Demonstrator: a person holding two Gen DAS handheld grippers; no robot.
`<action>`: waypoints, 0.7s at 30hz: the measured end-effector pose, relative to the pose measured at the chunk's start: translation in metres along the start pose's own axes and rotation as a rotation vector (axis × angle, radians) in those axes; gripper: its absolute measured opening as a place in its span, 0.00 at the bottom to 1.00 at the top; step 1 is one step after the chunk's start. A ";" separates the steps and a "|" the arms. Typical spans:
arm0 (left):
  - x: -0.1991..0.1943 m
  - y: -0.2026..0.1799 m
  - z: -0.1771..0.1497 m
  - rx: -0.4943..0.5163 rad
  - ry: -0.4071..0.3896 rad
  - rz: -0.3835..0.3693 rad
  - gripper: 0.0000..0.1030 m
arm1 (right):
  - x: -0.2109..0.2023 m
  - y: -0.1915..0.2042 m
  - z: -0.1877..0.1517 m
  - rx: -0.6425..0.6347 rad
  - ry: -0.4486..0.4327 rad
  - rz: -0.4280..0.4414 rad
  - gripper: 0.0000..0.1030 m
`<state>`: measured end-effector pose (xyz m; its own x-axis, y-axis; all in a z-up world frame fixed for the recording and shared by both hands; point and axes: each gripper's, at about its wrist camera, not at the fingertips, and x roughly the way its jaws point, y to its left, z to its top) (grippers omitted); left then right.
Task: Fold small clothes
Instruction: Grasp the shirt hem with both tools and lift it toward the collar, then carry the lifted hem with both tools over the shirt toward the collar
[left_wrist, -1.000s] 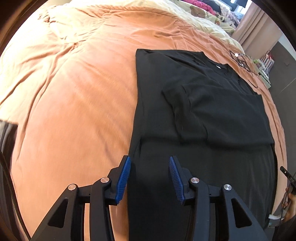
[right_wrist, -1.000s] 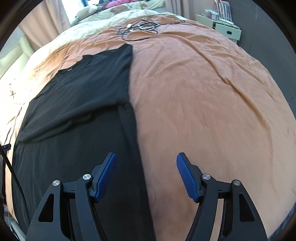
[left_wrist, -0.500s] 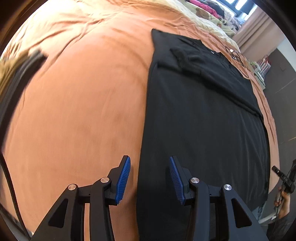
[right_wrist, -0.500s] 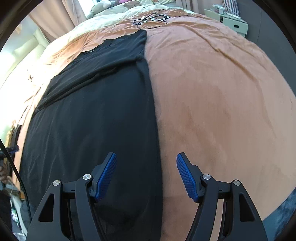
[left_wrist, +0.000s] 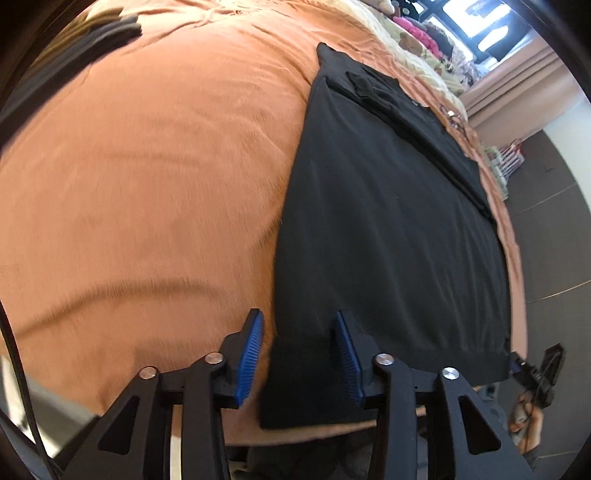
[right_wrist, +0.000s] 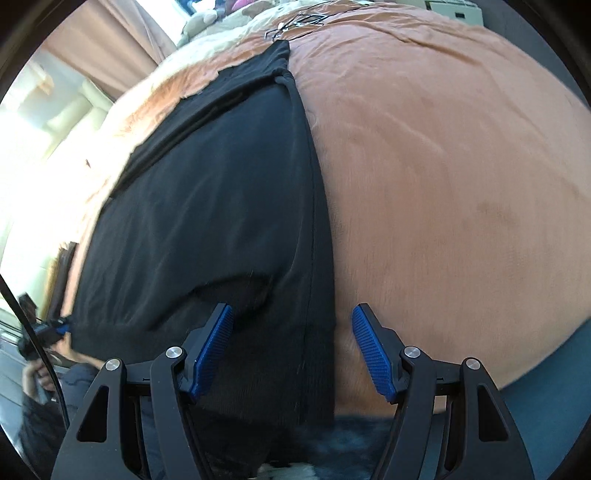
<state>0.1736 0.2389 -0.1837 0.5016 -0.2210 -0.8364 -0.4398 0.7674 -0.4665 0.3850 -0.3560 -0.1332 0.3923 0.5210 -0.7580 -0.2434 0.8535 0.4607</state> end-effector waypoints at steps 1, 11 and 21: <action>0.000 0.001 -0.003 -0.009 0.001 -0.014 0.38 | -0.004 -0.003 -0.006 0.019 -0.010 0.023 0.62; -0.002 0.017 -0.013 -0.103 -0.010 -0.170 0.36 | -0.017 -0.030 -0.038 0.135 -0.067 0.211 0.49; 0.013 0.013 0.002 -0.132 -0.029 -0.200 0.25 | 0.010 -0.044 -0.035 0.246 -0.126 0.270 0.21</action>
<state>0.1758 0.2472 -0.2006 0.6090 -0.3416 -0.7159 -0.4221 0.6246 -0.6571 0.3686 -0.3879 -0.1771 0.4529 0.7105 -0.5387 -0.1388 0.6530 0.7445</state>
